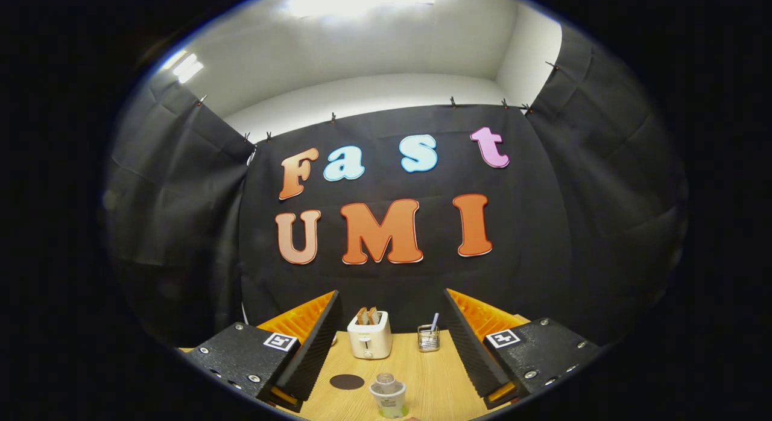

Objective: Take the bottle from table, then pour the juice into the cup, finally place the bottle on the coaster

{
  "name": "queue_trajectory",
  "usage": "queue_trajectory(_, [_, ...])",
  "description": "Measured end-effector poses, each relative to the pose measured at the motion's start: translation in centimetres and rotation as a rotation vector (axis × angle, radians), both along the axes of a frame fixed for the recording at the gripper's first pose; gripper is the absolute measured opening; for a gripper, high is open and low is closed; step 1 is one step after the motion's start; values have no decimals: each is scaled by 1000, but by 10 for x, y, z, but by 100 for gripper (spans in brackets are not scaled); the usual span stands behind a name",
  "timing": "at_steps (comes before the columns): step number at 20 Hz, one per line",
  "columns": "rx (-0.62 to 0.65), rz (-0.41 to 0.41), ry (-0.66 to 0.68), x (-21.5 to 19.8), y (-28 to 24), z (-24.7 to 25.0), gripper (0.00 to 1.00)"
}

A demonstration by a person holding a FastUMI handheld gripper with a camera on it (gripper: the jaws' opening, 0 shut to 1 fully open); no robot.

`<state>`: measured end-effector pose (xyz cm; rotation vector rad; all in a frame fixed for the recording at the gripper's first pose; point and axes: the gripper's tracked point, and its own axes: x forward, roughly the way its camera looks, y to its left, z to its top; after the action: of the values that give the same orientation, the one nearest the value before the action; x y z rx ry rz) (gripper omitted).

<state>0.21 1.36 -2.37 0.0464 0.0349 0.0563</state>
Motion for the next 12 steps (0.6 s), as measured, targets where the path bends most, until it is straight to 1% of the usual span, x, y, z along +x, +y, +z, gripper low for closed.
queue_trajectory(7, [-38, 11, -2, -3, 8, -20, 98])
queue_trajectory(8, [-39, 15, 7, -2, 11, -29, 98])
queue_trajectory(10, [-13, 58, 54, -4, 22, -53, 98])
queue_trajectory(12, [10, 82, 103, -6, 27, -80, 98])
